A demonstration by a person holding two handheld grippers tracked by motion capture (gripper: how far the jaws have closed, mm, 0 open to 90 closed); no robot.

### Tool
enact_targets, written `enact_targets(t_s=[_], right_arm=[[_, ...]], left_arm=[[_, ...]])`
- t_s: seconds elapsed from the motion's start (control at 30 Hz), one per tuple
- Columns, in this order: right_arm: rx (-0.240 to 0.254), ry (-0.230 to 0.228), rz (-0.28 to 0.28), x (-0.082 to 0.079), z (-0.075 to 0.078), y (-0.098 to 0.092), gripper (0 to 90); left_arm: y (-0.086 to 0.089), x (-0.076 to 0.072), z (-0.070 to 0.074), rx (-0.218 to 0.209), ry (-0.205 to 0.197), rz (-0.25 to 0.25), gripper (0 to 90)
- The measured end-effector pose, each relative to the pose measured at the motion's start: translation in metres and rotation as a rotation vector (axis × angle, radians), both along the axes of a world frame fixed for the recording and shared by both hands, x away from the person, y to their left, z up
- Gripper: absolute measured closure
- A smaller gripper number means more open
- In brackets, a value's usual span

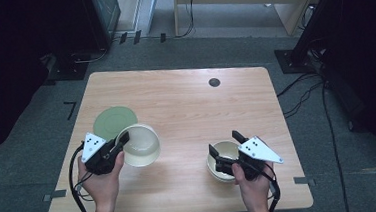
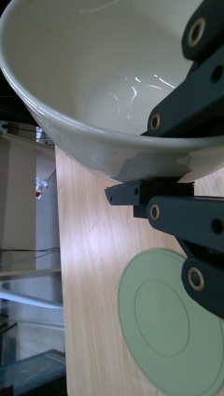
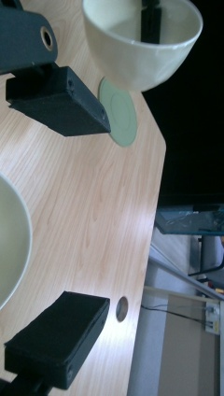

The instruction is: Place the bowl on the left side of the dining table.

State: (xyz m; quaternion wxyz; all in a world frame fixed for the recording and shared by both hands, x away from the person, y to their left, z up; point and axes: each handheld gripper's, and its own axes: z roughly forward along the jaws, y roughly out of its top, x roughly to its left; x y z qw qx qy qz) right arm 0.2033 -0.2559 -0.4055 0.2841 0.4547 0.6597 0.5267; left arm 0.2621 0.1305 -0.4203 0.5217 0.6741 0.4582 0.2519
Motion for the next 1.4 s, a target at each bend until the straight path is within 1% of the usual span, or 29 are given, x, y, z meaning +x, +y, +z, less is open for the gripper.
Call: enact_targets(t_s=[0.23,0.27,0.3,0.43,0.47,0.67,0.73,0.9,1.1,1.2,1.4], right_arm=[[-0.008,0.002,-0.039,-0.002,-0.005,-0.019,13.4],[-0.008,0.002,-0.039,-0.002,-0.005,-0.019,13.4],[-0.009,0.004,-0.054,-0.003,-0.007,-0.025,13.4],[-0.011,0.005,-0.067,-0.005,-0.009,-0.032,13.4],[-0.018,0.003,-0.078,-0.006,-0.011,-0.038,13.4],[-0.027,0.017,-0.111,-0.008,-0.017,-0.051,13.4],[-0.032,0.020,-0.122,-0.009,-0.020,-0.056,13.4],[-0.044,0.038,-0.156,-0.013,-0.028,-0.071,13.5],[-0.063,0.049,-0.190,-0.015,-0.038,-0.085,13.5],[-0.086,0.063,-0.213,-0.015,-0.044,-0.091,13.6],[-0.088,0.083,-0.253,-0.016,-0.053,-0.107,13.7]], left_arm=[[0.005,0.003,0.000,-0.004,-0.001,0.012,83.7],[0.005,0.003,0.000,-0.004,-0.001,0.012,83.7],[0.005,0.004,0.000,-0.007,0.001,0.019,83.7],[0.008,0.006,0.000,-0.012,0.002,0.029,83.7],[0.009,0.007,0.000,-0.015,0.000,0.035,83.7],[0.013,0.009,0.000,-0.011,-0.002,0.044,83.7],[0.017,0.010,0.001,-0.014,-0.003,0.054,83.7],[0.024,0.012,0.001,-0.009,-0.002,0.066,83.7],[0.030,0.014,-0.001,-0.006,0.006,0.081,83.7],[0.033,0.016,-0.002,-0.012,0.006,0.087,83.7],[0.039,0.021,-0.004,-0.026,0.008,0.111,83.7]])
